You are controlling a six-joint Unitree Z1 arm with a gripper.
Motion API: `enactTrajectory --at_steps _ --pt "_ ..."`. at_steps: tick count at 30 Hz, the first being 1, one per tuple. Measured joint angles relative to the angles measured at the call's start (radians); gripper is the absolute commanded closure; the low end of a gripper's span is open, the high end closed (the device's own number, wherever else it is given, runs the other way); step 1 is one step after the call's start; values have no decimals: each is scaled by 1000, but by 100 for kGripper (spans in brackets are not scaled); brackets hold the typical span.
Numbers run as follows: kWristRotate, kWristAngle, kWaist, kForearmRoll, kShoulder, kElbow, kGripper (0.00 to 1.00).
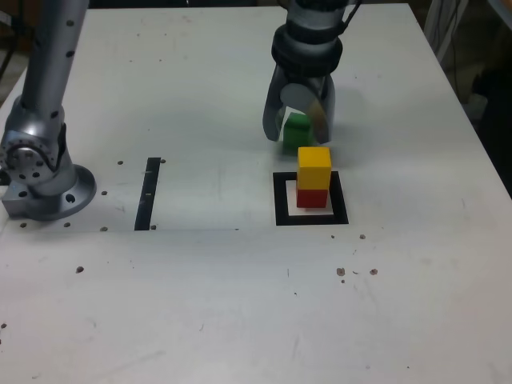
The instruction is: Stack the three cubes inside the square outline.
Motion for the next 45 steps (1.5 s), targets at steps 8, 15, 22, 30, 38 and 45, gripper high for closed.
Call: enactTrajectory --at_steps 8,15,22,30,38,45 --pt "1 1 34 -37 54 27 7" --pt "1 26 41 -49 59 32 17" --pt "17 56 41 -52 60 17 29" --pt "29 66 41 -34 63 -1 54" --pt "28 57 41 -33 63 -2 74" --pt "6 56 41 15 81 -44 81"
